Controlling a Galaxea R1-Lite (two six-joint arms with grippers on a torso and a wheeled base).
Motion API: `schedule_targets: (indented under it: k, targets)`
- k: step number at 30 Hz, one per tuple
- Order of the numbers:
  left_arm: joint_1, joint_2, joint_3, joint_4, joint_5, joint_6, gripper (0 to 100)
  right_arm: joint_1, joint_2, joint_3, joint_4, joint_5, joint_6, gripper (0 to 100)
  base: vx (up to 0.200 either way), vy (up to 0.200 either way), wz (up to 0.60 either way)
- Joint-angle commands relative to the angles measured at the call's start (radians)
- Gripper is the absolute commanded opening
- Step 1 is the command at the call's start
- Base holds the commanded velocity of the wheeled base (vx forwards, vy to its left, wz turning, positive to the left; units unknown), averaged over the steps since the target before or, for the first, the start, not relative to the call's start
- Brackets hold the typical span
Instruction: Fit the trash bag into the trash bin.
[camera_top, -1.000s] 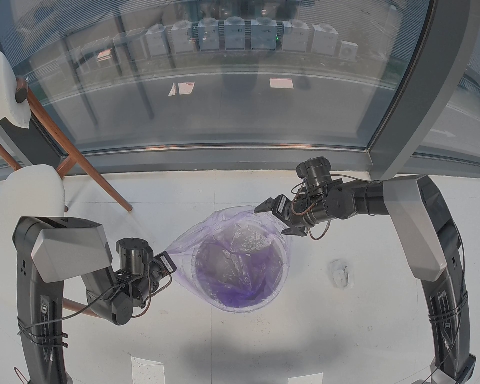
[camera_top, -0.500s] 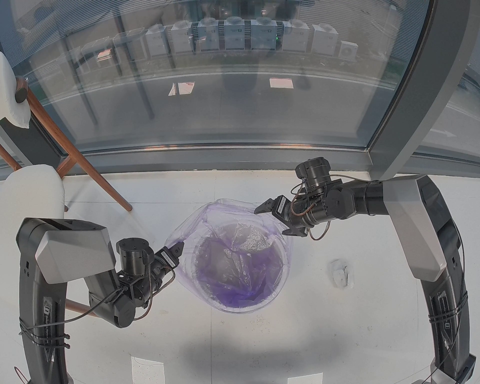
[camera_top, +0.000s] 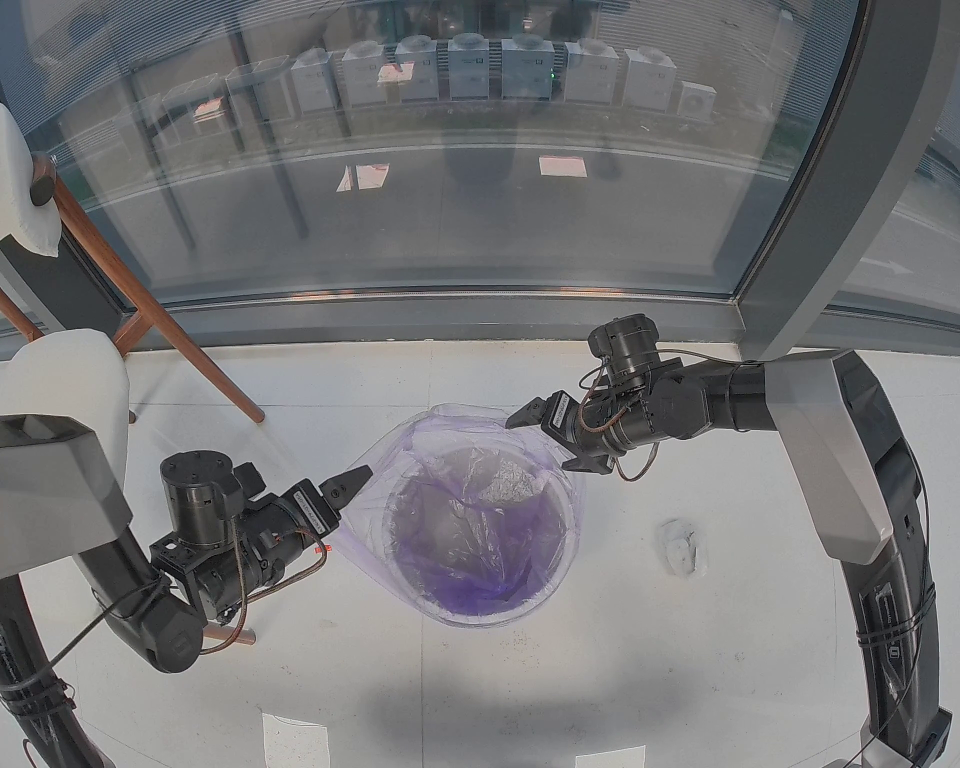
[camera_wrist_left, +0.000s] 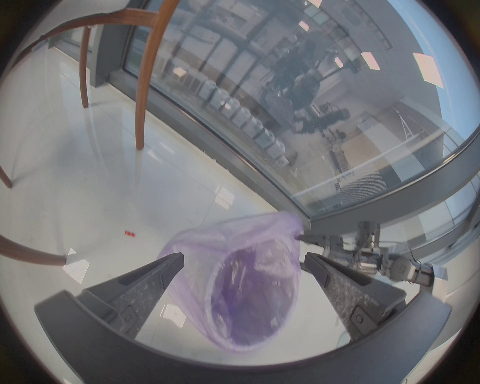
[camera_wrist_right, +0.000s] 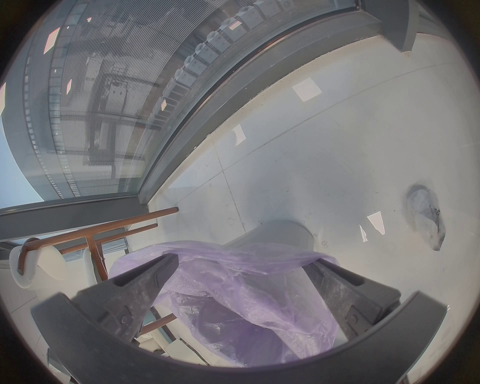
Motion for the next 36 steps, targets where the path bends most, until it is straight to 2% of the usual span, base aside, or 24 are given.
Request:
schedule_targets:
  k: [1, 2, 4, 9, 10, 12, 17, 26, 30, 33, 36]
  targets:
    - [0.001, -0.089, -0.076, 0.155, -0.077, 0.003, 100, 0.006, 0.000, 0.000, 0.000, -0.013, -0.001, 100, 0.000, 0.000, 0.00]
    - [0.001, -0.089, -0.081, 0.165, -0.079, 0.003, 100, 0.007, 0.000, 0.000, 0.000, -0.013, -0.001, 100, 0.000, 0.000, 0.00]
    - [0.001, -0.083, -0.173, 0.292, -0.091, 0.007, 100, 0.006, 0.000, 0.000, 0.000, -0.014, 0.001, 100, 0.000, 0.000, 0.00]
    - [-0.001, -0.060, -0.349, 0.491, -0.093, 0.036, 100, 0.006, 0.000, 0.000, 0.000, -0.018, 0.001, 100, 0.000, 0.000, 0.00]
    - [-0.001, -0.060, -0.349, 0.491, -0.093, 0.036, 100, 0.006, 0.000, 0.000, 0.000, -0.018, 0.001, 100, 0.000, 0.000, 0.00]
    - [0.001, 0.002, -0.443, 0.591, -0.093, 0.093, 100, 0.007, 0.003, 0.000, 0.000, -0.031, 0.001, 100, 0.000, 0.000, 0.00]
    - [-0.005, 0.088, -0.507, 0.617, -0.091, 0.170, 100, 0.013, 0.006, 0.000, -0.002, -0.044, 0.001, 100, 0.000, 0.000, 0.00]
    - [-0.039, 0.094, -0.536, 0.692, -0.079, 0.178, 100, 0.013, 0.011, 0.000, -0.002, -0.044, -0.001, 100, 0.000, 0.000, 0.00]
    - [-0.015, 0.144, -0.629, 0.695, -0.042, 0.176, 100, 0.015, 0.012, 0.000, -0.002, -0.045, -0.001, 100, 0.000, 0.000, 0.00]
    - [0.027, 0.193, -0.754, 0.705, 0.007, 0.170, 100, 0.013, 0.011, 0.000, -0.003, -0.045, -0.002, 100, 0.000, 0.000, 0.00]
    - [0.033, 0.241, -0.802, 0.749, 0.018, 0.171, 100, 0.013, 0.009, 0.000, -0.003, -0.045, -0.002, 100, 0.000, 0.000, 0.00]
